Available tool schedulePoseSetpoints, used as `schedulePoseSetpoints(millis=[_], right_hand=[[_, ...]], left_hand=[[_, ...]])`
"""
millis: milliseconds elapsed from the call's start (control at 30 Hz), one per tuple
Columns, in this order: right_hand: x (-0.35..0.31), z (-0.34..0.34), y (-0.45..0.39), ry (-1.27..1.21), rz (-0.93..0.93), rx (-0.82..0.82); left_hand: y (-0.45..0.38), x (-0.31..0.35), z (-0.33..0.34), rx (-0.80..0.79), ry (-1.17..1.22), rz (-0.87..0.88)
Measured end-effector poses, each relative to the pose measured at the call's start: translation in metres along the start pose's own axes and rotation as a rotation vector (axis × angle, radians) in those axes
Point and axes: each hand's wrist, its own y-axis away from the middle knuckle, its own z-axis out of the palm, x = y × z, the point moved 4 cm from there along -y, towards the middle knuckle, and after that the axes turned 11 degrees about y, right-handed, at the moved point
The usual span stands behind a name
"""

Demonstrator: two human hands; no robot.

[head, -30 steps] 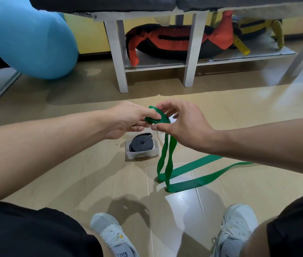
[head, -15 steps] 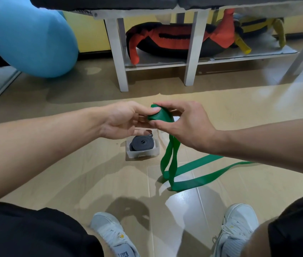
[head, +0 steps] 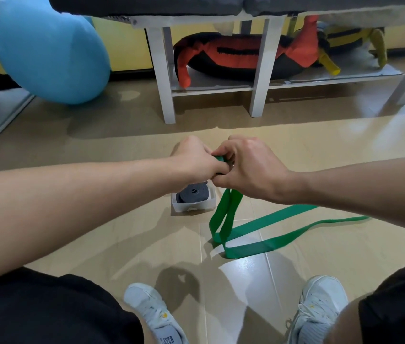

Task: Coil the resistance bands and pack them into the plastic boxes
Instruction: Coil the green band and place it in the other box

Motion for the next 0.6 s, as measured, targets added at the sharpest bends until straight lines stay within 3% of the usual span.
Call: schedulePoseSetpoints(millis=[233, 433, 600], right_hand=[[0.011, 0.001, 0.002, -0.085, 0.051, 0.069], [0.01, -0.001, 0.004, -0.177, 0.041, 0.029], [0.006, -0.001, -0.002, -0.203, 0.04, 0.042]], left_hand=[[-0.006, 0.002, -0.003, -0.107, 0.189, 0.016], [-0.007, -0.003, -0.013, -0.261, 0.403, -0.052], [-0.005, -0.004, -0.017, -0.395, 0.388, -0.073]])
